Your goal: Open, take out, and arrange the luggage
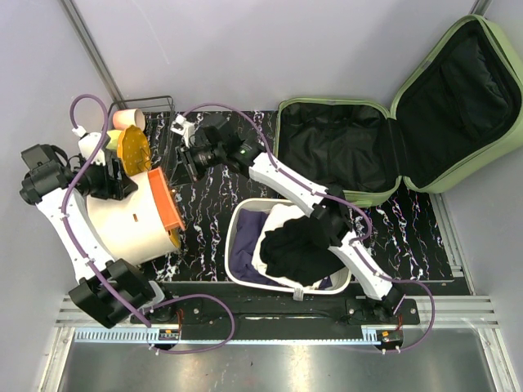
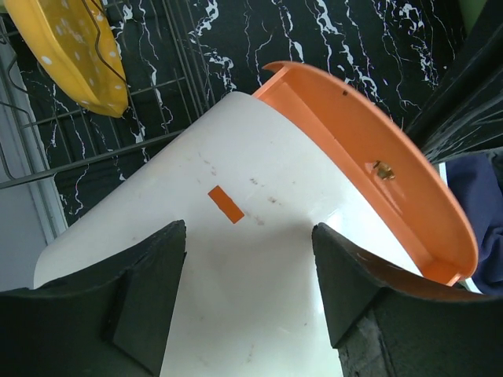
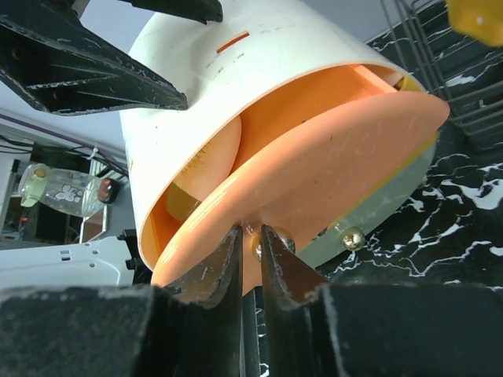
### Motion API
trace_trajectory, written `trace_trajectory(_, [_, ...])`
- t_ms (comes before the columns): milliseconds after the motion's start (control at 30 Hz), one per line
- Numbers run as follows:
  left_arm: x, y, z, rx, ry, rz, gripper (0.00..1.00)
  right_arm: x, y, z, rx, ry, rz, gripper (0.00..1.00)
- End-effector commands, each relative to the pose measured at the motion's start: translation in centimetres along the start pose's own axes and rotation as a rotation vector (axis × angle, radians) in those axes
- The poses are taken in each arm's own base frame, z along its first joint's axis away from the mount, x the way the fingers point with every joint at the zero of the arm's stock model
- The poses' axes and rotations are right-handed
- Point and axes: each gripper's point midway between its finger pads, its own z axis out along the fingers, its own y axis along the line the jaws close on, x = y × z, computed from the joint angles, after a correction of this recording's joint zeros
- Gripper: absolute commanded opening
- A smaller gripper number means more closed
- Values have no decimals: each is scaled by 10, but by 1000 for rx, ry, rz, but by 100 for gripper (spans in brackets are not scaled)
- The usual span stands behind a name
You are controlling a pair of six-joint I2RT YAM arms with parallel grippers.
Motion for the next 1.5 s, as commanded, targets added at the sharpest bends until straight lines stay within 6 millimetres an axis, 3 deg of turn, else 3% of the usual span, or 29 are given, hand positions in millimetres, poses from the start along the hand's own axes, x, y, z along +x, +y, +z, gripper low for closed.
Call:
trace_trajectory(0, [77, -40, -6, 106, 320, -255, 68, -13, 43, 16, -118, -46, -63, 21])
trace_trajectory(233, [81, -42, 0, 117, 330, -259, 68, -1, 47, 40, -177, -48, -30, 21])
trace_trajectory(367, [75, -41, 0, 113, 317, -262, 70, -4, 45, 39, -166, -56, -52, 21])
trace_trajectory(533, [32, -46, -14, 97, 191, -228, 91, -13, 39, 23, -137, -66, -66, 24])
trace_trajectory(633, [10, -48, -25, 65, 123, -231, 99, -22, 32, 7, -109, -76, -77, 26])
trace_trajectory(767, [-3, -50, -33, 51, 89, -212, 99, -32, 19, -16, -65, -90, -87, 30])
trace_trajectory(900, [0, -49, -35, 41, 105, -198, 99, -37, 3, -43, -10, -84, -91, 35])
trace_trajectory(1000, [-3, -61, -36, 92, 112, -155, 99, -40, -1, -61, 22, -79, -121, 40])
trace_trajectory(1067, [-5, -64, -33, 105, 117, -134, 99, -44, -15, -78, 66, -86, -121, 42])
trace_trajectory(1200, [-16, -68, -21, 151, 119, -90, 99, -60, -33, -126, 191, -107, -160, 51])
trace_trajectory(1267, [-22, -68, -14, 160, 119, -65, 99, -66, -51, -156, 255, -120, -155, 54])
trace_trajectory(1367, [-29, -75, 4, 175, 144, -1, 99, -70, -76, -202, 369, -136, -126, 64])
trace_trajectory(1400, [-31, -86, 12, 198, 160, 37, 99, -72, -78, -216, 406, -146, -120, 68])
trace_trajectory(1467, [-37, -87, 26, 192, 172, 69, 99, -65, -94, -237, 462, -149, -81, 73])
